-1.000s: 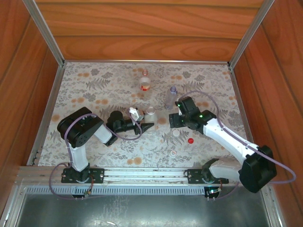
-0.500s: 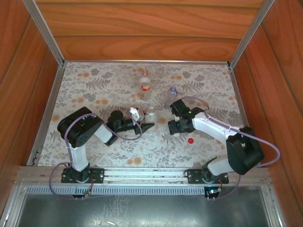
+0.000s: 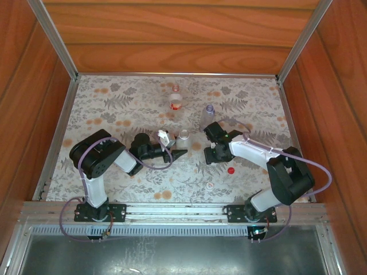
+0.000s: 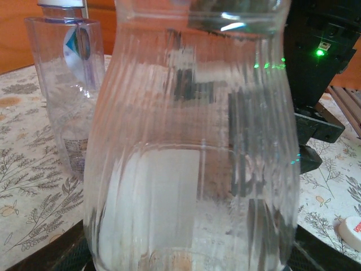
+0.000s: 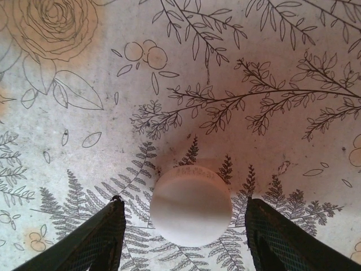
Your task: Screw on the bottle caps
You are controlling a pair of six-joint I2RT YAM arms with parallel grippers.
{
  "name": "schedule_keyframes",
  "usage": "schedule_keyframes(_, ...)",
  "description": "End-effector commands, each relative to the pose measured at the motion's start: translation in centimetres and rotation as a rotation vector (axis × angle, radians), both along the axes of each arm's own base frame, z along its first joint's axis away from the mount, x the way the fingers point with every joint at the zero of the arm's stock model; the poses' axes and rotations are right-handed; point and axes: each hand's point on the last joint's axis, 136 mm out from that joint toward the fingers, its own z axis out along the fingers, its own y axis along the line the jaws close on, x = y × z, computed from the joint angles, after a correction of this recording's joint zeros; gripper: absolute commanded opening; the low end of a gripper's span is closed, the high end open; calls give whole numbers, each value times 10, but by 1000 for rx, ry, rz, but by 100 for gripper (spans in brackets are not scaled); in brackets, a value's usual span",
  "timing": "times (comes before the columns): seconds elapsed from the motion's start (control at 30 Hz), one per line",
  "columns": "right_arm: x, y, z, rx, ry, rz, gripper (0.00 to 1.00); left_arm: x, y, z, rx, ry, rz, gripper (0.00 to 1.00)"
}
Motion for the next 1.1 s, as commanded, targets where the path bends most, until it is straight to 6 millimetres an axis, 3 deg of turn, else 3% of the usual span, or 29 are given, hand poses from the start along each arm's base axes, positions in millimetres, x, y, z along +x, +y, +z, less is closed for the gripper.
schedule_keyframes(0.0, -8, -4, -10, -26, 26, -17, 60, 0, -2, 2, 1, -11, -22, 62)
schedule_keyframes(0.27, -8, -4, -17, -35, 42, -18, 57, -1, -1, 1, 5, -10, -21, 63)
schedule_keyframes(0.63, -8, -5, -16, -37, 38, -22, 45, 0, -1, 0, 10, -8, -21, 63)
schedule_keyframes(1.07, -7, -3, 16, -18, 15, 2, 46, 0, -2, -4, 20, -6, -24, 63)
